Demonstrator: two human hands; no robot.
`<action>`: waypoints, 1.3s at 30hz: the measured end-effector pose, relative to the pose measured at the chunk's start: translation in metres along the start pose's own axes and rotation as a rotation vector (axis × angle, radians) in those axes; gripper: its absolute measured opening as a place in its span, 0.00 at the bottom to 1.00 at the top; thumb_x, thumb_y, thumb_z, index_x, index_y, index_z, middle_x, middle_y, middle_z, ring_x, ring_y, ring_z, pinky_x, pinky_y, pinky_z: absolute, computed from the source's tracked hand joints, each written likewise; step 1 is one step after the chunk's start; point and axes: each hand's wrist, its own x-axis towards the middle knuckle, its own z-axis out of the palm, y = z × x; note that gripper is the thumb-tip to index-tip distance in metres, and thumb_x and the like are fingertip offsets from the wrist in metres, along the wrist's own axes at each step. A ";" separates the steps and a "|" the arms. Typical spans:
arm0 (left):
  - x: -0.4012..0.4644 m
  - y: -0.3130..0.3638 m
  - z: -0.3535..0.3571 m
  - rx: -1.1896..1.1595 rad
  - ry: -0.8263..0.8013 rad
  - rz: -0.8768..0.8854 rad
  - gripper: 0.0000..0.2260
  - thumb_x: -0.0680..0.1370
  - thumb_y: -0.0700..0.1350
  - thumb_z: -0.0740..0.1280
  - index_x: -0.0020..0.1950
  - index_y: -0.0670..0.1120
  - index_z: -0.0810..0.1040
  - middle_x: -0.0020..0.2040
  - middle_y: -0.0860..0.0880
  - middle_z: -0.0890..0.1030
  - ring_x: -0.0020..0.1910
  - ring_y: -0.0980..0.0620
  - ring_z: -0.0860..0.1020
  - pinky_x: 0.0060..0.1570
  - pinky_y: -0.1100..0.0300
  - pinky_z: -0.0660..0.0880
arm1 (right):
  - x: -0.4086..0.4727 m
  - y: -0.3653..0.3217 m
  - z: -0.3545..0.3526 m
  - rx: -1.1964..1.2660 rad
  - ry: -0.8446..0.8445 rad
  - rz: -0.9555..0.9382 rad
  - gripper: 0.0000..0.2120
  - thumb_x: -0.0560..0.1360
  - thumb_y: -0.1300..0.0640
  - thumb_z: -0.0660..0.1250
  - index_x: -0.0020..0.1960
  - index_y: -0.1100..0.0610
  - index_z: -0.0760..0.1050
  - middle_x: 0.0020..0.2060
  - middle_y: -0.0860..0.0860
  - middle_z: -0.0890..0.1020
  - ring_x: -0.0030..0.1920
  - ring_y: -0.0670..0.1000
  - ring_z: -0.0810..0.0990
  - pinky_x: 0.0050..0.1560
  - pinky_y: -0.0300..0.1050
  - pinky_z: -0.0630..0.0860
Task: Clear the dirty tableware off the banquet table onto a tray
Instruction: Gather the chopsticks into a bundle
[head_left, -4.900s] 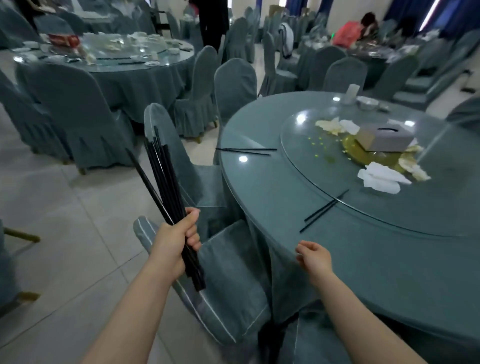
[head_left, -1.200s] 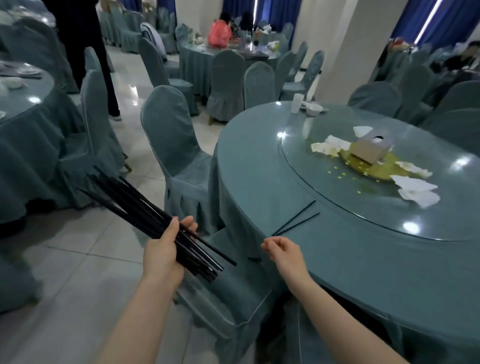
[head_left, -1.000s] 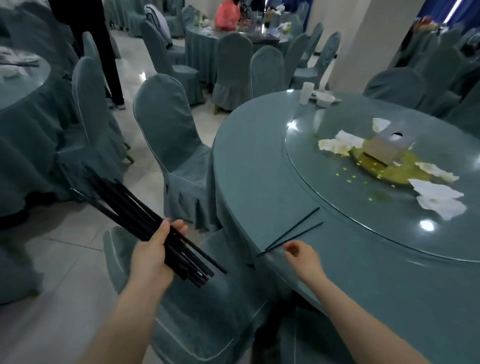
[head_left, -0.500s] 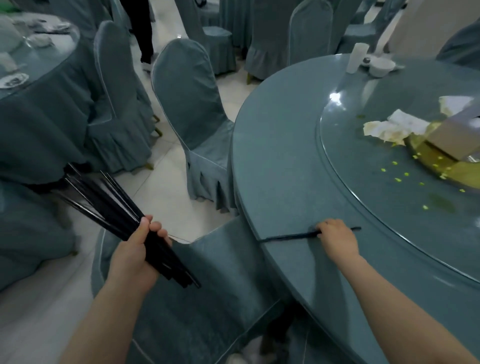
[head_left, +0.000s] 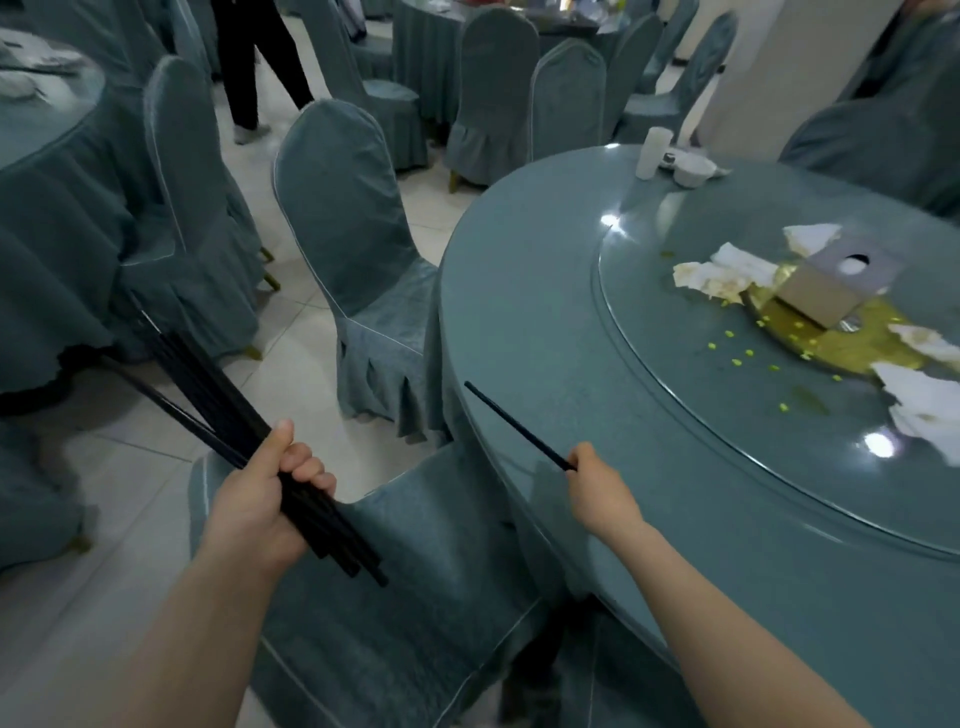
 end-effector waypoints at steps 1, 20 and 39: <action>-0.002 0.007 -0.004 0.016 -0.017 0.005 0.13 0.77 0.49 0.64 0.33 0.51 0.68 0.23 0.57 0.64 0.21 0.60 0.65 0.25 0.71 0.67 | -0.008 -0.014 -0.002 0.054 0.026 -0.012 0.01 0.81 0.59 0.54 0.50 0.55 0.62 0.40 0.52 0.74 0.36 0.51 0.71 0.35 0.48 0.67; 0.007 0.201 -0.164 0.177 -0.052 0.030 0.10 0.76 0.46 0.69 0.38 0.44 0.76 0.28 0.51 0.75 0.24 0.56 0.73 0.25 0.63 0.74 | -0.138 -0.396 0.027 0.560 -0.017 -0.329 0.20 0.72 0.72 0.54 0.48 0.54 0.78 0.31 0.45 0.75 0.29 0.40 0.70 0.34 0.34 0.69; 0.261 0.349 -0.190 0.104 0.229 0.062 0.07 0.75 0.44 0.71 0.43 0.42 0.75 0.24 0.51 0.71 0.22 0.55 0.70 0.25 0.62 0.71 | 0.074 -0.633 0.100 0.544 -0.461 -0.485 0.16 0.75 0.65 0.62 0.55 0.51 0.82 0.40 0.56 0.84 0.38 0.49 0.81 0.52 0.51 0.81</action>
